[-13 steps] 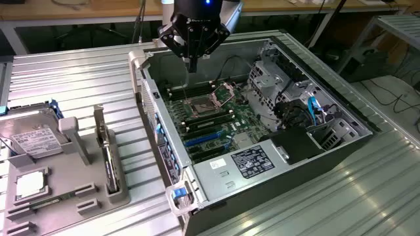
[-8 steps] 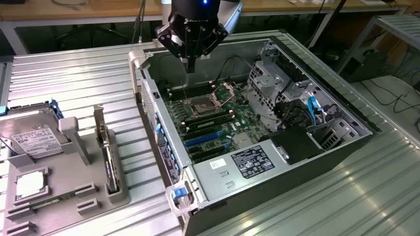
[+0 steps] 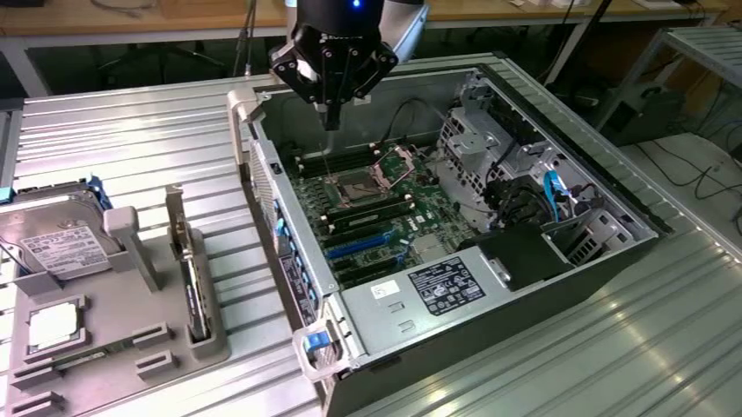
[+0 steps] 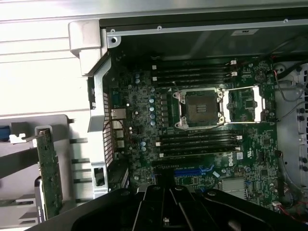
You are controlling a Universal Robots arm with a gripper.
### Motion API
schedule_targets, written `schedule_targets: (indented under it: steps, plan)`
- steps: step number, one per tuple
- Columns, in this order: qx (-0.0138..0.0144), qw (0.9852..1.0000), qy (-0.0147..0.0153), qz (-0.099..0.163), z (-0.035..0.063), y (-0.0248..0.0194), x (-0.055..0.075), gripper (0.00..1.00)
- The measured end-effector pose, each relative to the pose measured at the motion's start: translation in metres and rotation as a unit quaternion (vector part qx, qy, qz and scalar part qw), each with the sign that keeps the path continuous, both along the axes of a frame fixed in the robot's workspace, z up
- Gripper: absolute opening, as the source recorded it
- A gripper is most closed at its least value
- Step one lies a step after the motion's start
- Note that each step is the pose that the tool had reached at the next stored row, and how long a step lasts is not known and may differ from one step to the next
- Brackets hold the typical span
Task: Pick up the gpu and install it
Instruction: 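Reach for the gpu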
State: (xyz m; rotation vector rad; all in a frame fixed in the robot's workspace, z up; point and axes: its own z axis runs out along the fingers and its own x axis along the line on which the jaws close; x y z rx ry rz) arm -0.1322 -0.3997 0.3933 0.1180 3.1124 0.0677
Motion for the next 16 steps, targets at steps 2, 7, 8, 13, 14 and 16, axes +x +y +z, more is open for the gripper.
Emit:
schedule_targets:
  steps: [2, 7, 8, 13, 14, 16]
  plan:
    - [0.0, 1.0, 0.0, 0.0, 0.0, 0.0, -0.0007, 0.11]
    - [0.0, 1.0, 0.0, 0.0, 0.0, -0.0001, -0.0025, 0.11]
    - [0.0, 1.0, 0.0, 0.0, 0.0, -0.0001, -0.0028, 0.11]
    - [0.0, 1.0, 0.0001, 0.0, -0.0001, -0.0001, -0.0039, 0.11]
    - [0.0, 1.0, 0.0, 0.0, -0.0001, -0.0002, -0.0042, 0.11]
    - [0.0, 1.0, 0.0001, 0.0, -0.0001, -0.0002, -0.0047, 0.11]
